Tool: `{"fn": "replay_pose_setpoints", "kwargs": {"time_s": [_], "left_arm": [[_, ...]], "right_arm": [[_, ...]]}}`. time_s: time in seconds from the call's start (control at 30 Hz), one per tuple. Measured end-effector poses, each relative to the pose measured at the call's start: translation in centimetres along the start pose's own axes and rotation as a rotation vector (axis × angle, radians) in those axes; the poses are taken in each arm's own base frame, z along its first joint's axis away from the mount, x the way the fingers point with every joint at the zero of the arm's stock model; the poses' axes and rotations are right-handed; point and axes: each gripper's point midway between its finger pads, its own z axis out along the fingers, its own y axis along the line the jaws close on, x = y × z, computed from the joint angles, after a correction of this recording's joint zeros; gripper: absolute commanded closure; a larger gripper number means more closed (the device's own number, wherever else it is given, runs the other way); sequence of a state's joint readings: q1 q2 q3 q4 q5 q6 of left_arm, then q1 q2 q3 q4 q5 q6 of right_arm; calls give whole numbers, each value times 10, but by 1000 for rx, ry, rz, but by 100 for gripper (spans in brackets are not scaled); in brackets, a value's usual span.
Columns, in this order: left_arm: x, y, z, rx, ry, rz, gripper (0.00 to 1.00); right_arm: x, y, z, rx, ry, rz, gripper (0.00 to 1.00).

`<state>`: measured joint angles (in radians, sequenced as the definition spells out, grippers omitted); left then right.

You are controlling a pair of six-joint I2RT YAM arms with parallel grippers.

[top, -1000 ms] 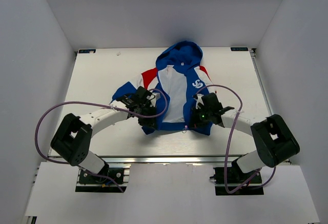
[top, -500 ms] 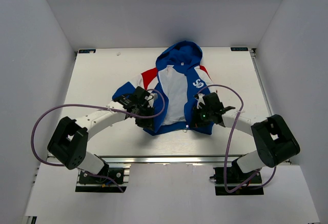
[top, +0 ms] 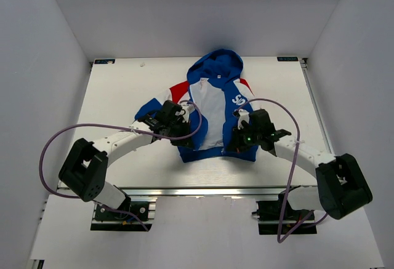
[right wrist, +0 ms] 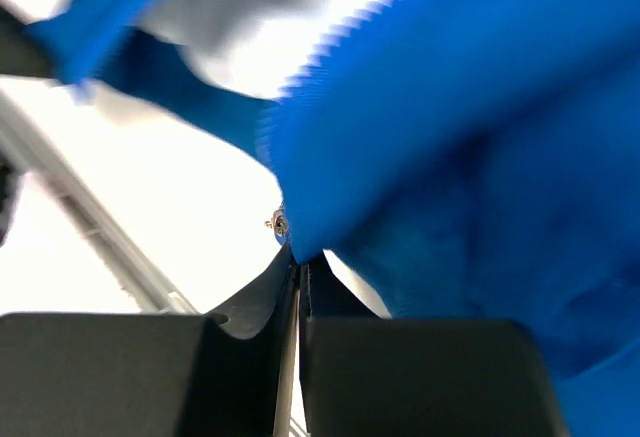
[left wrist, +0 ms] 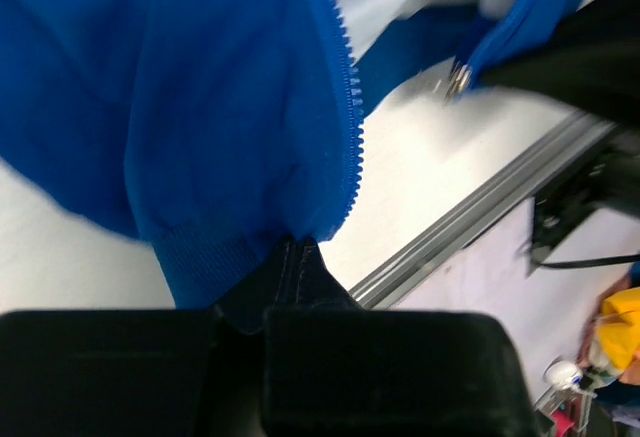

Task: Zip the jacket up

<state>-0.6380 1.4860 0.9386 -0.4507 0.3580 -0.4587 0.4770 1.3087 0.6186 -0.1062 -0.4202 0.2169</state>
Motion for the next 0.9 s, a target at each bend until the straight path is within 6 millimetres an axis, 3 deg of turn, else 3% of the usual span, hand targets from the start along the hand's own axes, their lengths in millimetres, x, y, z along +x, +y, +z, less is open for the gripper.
{"fn": "replay_pose_setpoints", "kwargs": {"time_s": [0.23,0.4,0.7,0.9], "left_arm": [[-42,-30,1,129,-168,0,100],[-61,-40,-3,165,-280,-23,100],[-70,-66,-18,157,-439,23,100],[-74,-68,-24,120,-520,44,100]], "right_arm": [[-18,32,-14,-146,-73,-78,100],[-32,46,-16,-213,-124,-96,100],[-51,56,-18,-249,-196,-60,100],[-58,59,-22,-249,-221,-30,100]]}}
